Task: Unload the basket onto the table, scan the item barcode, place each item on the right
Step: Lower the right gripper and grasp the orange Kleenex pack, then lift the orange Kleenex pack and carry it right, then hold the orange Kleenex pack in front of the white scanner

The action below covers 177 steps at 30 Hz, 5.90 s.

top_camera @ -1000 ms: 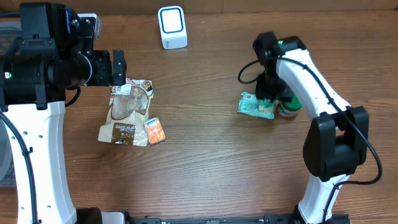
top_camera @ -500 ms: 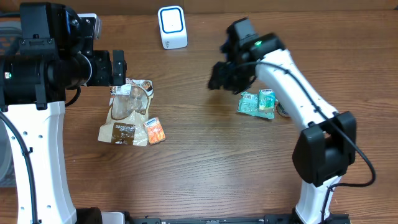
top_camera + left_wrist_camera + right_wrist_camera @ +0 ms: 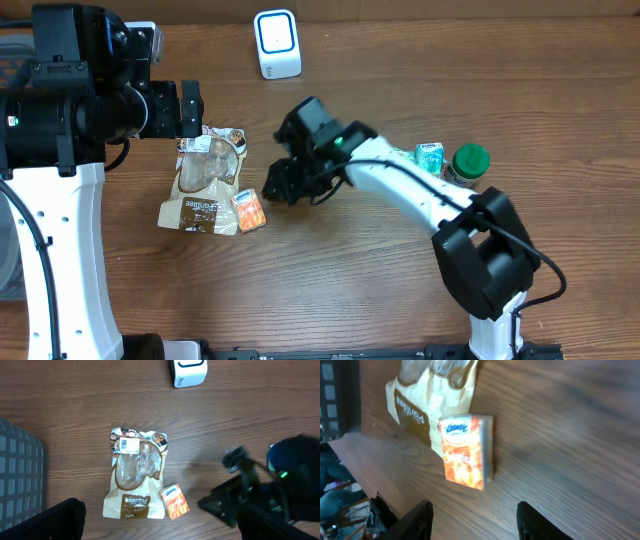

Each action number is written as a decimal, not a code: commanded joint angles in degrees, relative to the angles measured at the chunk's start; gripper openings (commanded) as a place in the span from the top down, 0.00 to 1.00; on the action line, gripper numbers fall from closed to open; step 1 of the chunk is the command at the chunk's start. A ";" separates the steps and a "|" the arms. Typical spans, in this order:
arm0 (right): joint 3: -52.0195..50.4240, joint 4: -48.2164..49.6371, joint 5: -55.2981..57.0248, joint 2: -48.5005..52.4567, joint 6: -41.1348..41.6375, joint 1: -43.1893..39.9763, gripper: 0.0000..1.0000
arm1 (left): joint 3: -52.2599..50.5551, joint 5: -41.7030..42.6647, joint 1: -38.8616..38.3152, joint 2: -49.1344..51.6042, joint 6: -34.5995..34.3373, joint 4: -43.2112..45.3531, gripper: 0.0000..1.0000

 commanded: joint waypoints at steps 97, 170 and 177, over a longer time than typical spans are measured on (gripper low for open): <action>-10.05 7.61 -62.14 -8.22 -7.43 -29.38 0.96 | 0.70 -0.17 0.20 -0.22 -0.15 0.07 0.00; 37.16 -17.25 53.02 -4.61 -15.17 -10.64 0.96 | 0.70 -0.17 0.20 -0.22 -0.13 0.07 0.00; 37.16 3.19 64.00 5.07 -31.71 -9.33 0.96 | 0.70 -0.17 0.20 -0.22 -0.15 0.07 0.00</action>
